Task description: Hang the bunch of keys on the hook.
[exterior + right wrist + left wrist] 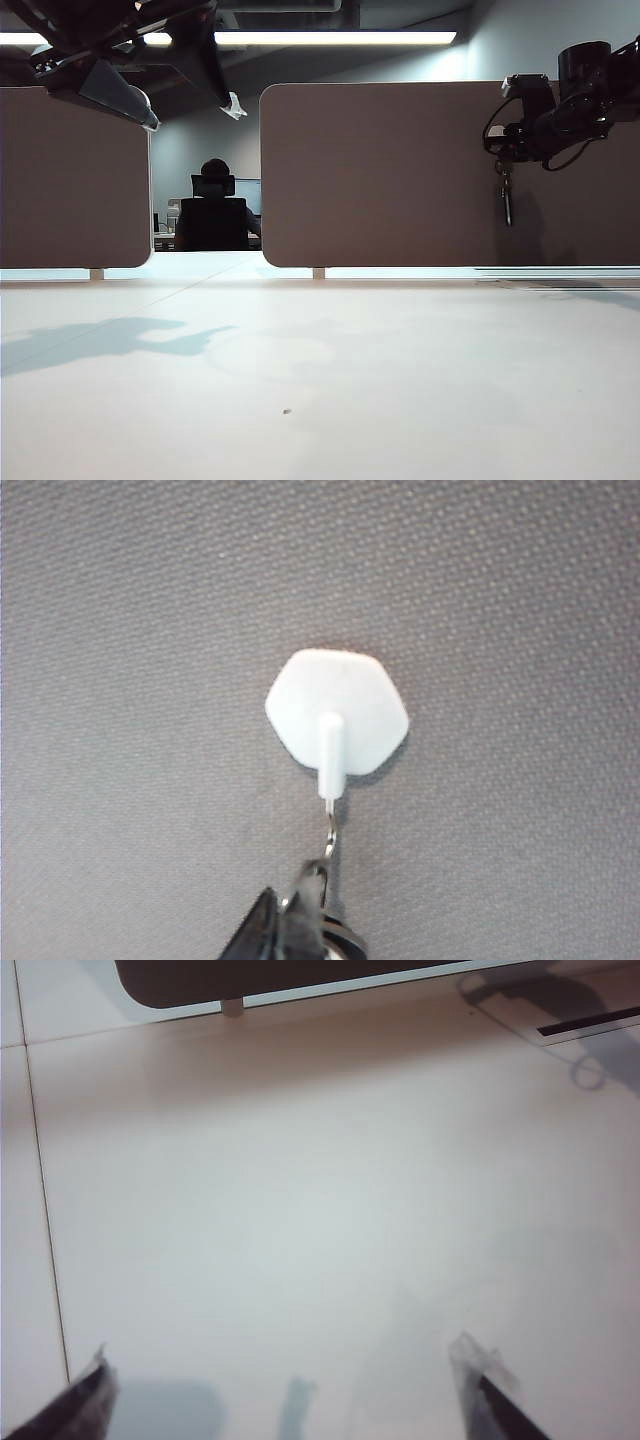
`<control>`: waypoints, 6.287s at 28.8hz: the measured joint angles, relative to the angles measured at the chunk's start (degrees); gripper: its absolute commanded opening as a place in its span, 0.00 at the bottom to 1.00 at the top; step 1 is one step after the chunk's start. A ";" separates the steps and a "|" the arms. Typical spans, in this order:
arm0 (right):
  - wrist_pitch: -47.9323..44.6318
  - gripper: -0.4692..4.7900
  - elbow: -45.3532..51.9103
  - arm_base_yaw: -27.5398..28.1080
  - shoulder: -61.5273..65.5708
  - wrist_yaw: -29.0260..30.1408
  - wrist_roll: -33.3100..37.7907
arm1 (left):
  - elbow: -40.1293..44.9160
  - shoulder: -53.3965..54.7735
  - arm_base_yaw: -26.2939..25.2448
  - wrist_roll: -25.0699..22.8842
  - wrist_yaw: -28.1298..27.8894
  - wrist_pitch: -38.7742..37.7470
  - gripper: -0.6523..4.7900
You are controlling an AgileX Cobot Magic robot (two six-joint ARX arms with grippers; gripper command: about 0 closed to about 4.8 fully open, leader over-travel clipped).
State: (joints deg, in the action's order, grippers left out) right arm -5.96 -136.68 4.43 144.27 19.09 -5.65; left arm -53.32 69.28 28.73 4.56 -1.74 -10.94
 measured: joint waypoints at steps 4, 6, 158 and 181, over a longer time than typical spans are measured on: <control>-0.26 0.07 0.00 0.00 -0.02 0.07 0.00 | 0.00 0.00 0.00 0.00 0.00 0.00 1.00; -0.37 0.07 0.00 0.00 0.00 0.07 -0.02 | 0.00 0.00 0.00 0.00 0.00 0.00 1.00; 21.70 0.07 123.64 -4.11 -140.74 0.26 9.75 | 47.01 -63.76 0.00 9.51 -1.11 2.01 0.11; 15.34 0.07 135.95 -4.11 -141.44 -0.83 11.45 | 52.94 -63.76 0.00 12.00 -1.05 2.19 0.11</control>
State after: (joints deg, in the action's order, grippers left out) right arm 9.39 -0.73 0.32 2.83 18.26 5.80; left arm -0.38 5.52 28.73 16.56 -2.79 -8.75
